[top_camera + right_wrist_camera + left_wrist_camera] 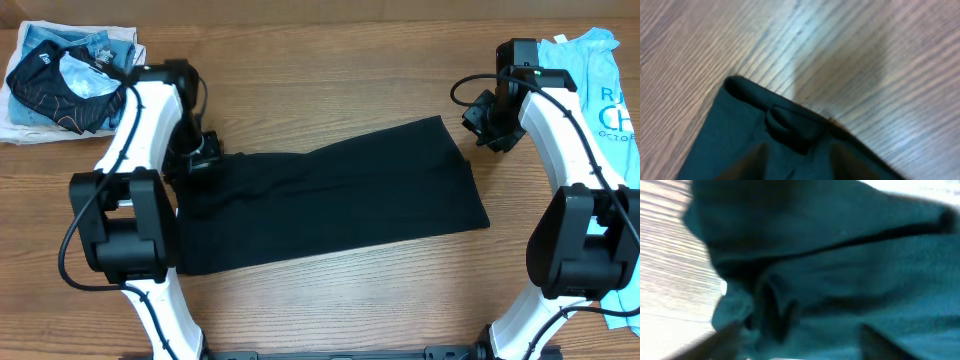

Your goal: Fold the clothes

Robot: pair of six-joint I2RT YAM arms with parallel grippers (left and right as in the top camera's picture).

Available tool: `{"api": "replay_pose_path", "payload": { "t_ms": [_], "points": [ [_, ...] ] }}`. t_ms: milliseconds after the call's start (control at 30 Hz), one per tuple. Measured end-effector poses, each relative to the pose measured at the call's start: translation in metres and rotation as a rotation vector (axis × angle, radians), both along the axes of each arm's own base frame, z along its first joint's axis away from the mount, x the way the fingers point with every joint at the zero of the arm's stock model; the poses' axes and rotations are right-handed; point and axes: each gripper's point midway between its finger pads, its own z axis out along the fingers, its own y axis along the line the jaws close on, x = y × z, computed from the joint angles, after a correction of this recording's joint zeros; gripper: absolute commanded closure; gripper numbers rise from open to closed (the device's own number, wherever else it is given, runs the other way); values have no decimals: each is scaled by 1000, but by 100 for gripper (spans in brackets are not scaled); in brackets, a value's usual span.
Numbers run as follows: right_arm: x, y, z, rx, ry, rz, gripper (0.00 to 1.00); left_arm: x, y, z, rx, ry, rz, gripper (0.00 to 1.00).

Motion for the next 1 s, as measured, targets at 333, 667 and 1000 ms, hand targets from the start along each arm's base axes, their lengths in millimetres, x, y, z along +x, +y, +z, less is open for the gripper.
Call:
{"api": "replay_pose_path", "payload": {
  "t_ms": [333, 667, 1000],
  "points": [
    [25, 14, 8, 57, -111, 99, 25, 45, -3, -10, -5, -186, -15, 0],
    [30, 26, 6, 73, -122, 138, 35, 72, -1, -9, -5, -297, -59, 5],
    [29, 39, -49, 87, -13, 164, 50, 57, -1, -10, -9, -238, -75, 5]
  ]
}}
